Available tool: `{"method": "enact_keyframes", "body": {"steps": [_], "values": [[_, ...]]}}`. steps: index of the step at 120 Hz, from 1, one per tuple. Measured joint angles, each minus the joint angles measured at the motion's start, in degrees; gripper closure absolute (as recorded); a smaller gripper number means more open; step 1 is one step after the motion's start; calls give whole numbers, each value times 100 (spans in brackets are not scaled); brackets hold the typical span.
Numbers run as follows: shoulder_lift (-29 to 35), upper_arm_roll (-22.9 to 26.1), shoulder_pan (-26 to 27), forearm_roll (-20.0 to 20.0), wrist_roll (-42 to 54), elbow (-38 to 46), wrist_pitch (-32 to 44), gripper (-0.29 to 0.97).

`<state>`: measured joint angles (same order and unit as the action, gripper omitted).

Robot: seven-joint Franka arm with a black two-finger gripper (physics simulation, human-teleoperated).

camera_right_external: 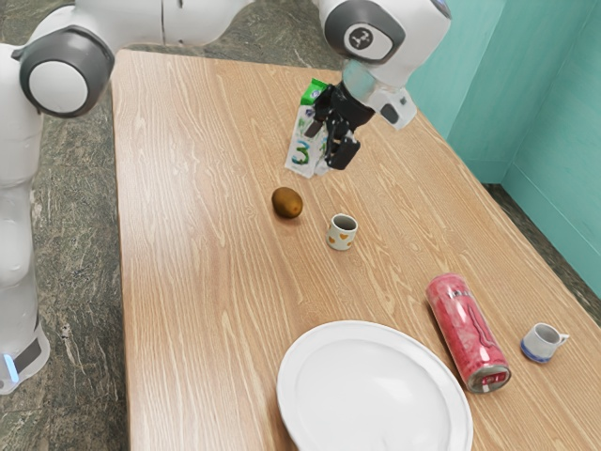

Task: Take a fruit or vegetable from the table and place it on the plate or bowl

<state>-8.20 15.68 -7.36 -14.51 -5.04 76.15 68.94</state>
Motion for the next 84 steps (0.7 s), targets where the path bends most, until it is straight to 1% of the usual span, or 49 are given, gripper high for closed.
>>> {"method": "enact_keyframes", "body": {"steps": [10, 22, 32, 39, 47, 49, 52, 57, 59, 62, 67, 74, 79, 84], "values": [[-6, -22, 15, 31, 43, -107, 482, 0], [-80, -46, -70, 54, 99, -118, 852, 0], [-203, -37, -230, -162, 185, -169, 1056, 0], [-282, -25, -214, -302, 103, -278, 1159, 0], [-314, -48, -209, -257, -215, -293, 1245, 0], [-316, -75, -196, -237, -303, -287, 1263, 0], [-309, -373, 40, -195, -444, -275, 1285, 0], [-292, -1335, 780, 35, -680, -265, 1317, 0], [-292, -1636, 953, 165, -767, -260, 1328, 0], [-295, -1937, 1073, 330, -883, -257, 1342, 0], [-297, -2229, 1155, 546, -1033, -245, 1360, 0], [-297, -2449, 1219, 848, -1269, -113, 1375, 0], [-281, -2655, 1258, 1261, -1579, 65, 1383, 0], [-275, -2854, 1265, 1833, -2001, 205, 1395, 0]]}}
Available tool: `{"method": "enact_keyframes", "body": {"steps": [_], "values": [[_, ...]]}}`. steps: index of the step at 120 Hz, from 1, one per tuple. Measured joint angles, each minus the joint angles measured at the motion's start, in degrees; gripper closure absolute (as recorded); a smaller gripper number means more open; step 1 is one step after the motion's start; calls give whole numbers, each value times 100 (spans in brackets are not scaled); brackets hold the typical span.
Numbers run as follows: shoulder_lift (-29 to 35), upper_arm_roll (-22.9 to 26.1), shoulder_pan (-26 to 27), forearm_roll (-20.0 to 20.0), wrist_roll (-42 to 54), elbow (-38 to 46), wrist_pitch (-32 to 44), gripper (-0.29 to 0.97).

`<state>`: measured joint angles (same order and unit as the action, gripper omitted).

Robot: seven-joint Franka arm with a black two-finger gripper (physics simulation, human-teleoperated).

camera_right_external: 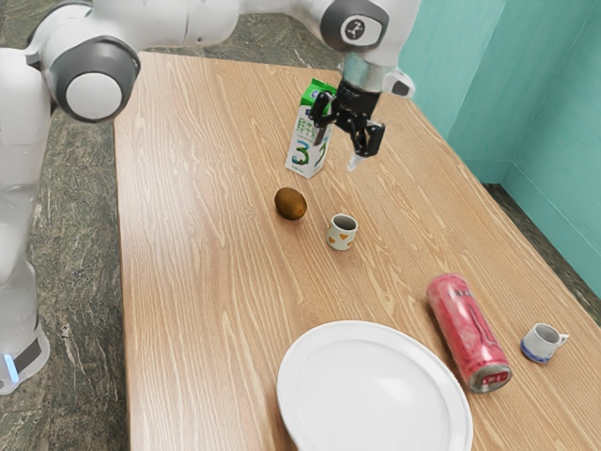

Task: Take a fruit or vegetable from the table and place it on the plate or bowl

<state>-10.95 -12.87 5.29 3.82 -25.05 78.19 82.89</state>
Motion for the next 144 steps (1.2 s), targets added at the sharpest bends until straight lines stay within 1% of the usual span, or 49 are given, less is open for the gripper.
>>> {"method": "enact_keyframes", "body": {"steps": [6, 14, 24, 35, 43, 59, 65, 70, 83, 96, 106, 123, 134, 144], "values": [[10, -79, 29, 526, -589, 72, 12, 0], [3, -110, 88, 948, -1320, 92, -33, 0], [-5, -135, 87, 1268, -2130, 91, -141, 0], [5, -181, 55, 1412, -2877, 109, -240, 0], [7, -326, 5, 1413, -3240, 149, -289, 0], [98, -967, -153, 1467, -3607, 540, -319, 0], [111, -1185, -160, 1528, -3689, 777, -244, 0], [120, -1271, -173, 1569, -3725, 1067, -68, 0], [267, -1315, -79, 1597, -3801, 1404, 326, 0], [414, -1319, 74, 1402, -3913, 1455, 416, 0], [453, -1324, 91, 1215, -4029, 1517, 394, 0], [430, -1348, -81, 995, -4231, 1677, 365, 0], [295, -1336, -248, 961, -4349, 1703, 376, 0], [159, -1277, -263, 957, -4442, 1692, 467, 0]]}}
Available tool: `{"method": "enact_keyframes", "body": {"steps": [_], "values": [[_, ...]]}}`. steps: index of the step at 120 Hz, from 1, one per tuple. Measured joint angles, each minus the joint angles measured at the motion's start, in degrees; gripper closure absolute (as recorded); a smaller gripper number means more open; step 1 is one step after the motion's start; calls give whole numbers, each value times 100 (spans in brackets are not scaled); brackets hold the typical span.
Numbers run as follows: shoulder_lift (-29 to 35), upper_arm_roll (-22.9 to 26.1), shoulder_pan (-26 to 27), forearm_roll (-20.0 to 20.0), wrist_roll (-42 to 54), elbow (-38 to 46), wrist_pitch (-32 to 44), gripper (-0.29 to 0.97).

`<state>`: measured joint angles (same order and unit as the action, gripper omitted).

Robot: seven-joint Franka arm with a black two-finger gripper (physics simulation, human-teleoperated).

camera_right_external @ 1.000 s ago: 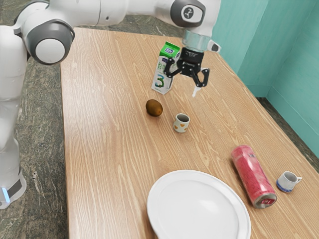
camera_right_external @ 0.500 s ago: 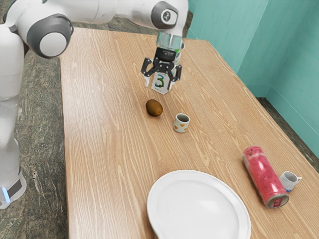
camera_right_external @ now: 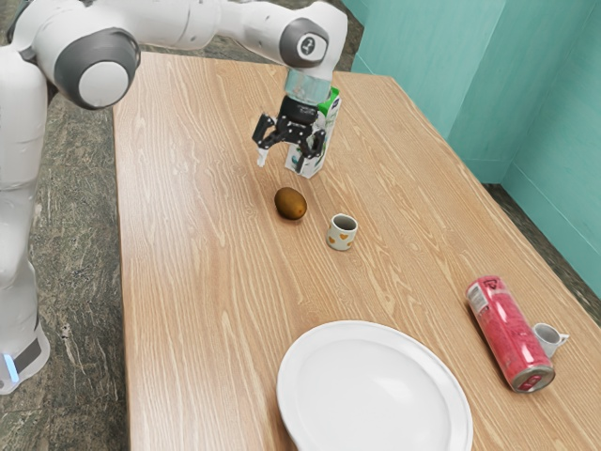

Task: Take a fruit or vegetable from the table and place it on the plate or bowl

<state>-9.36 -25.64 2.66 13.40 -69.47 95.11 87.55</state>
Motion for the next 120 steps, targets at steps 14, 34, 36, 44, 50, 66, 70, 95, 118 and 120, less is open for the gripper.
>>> {"method": "enact_keyframes", "body": {"steps": [14, 34, 36, 44, 50, 66, 70, 95, 118, 120], "values": [[-225, 117, 22, 108, -111, -3, 219, 0], [-387, 123, -73, 298, -236, 22, 394, 0], [-398, 122, -85, 320, -246, 23, 405, 0], [-477, 121, -109, 428, -286, 23, 444, 0], [-504, 127, -112, 478, -314, 25, 503, 0], [-603, 138, -115, 594, -376, 27, 646, 0], [-631, 138, -115, 630, -390, 27, 676, 0], [-755, 199, -114, 884, -457, 122, 800, 0], [-764, 217, -115, 1097, -489, 315, 926, 0], [-764, 217, -115, 1109, -491, 328, 932, 0]]}}
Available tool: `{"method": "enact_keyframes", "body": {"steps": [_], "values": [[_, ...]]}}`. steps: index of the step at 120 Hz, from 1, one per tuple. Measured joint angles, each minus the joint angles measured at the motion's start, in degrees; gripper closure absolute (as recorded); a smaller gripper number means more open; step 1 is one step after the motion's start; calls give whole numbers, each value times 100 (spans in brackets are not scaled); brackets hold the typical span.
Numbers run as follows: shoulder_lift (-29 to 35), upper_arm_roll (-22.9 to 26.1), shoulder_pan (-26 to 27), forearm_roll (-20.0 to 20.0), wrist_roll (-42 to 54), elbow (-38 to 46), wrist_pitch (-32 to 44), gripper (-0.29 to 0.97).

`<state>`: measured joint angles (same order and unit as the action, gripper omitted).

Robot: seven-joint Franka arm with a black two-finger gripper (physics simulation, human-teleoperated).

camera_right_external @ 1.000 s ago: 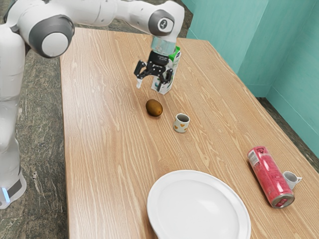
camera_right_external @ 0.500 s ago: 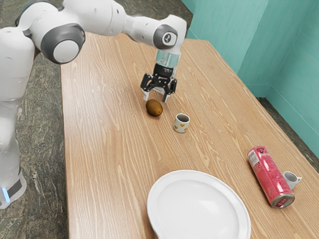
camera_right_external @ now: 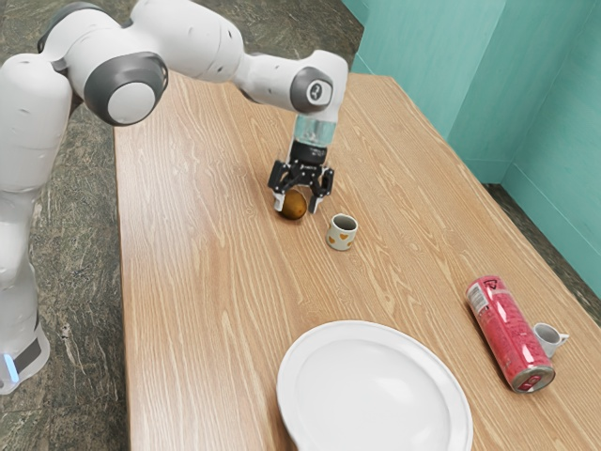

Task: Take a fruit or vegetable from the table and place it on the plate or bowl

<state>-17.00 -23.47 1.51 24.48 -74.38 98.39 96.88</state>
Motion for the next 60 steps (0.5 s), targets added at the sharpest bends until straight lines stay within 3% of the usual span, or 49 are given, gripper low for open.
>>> {"method": "enact_keyframes", "body": {"steps": [44, 60], "values": [[17, -25, -89, 29, -24, 150, 64, 1], [25, -26, -89, 22, -31, 148, 67, 26]]}}
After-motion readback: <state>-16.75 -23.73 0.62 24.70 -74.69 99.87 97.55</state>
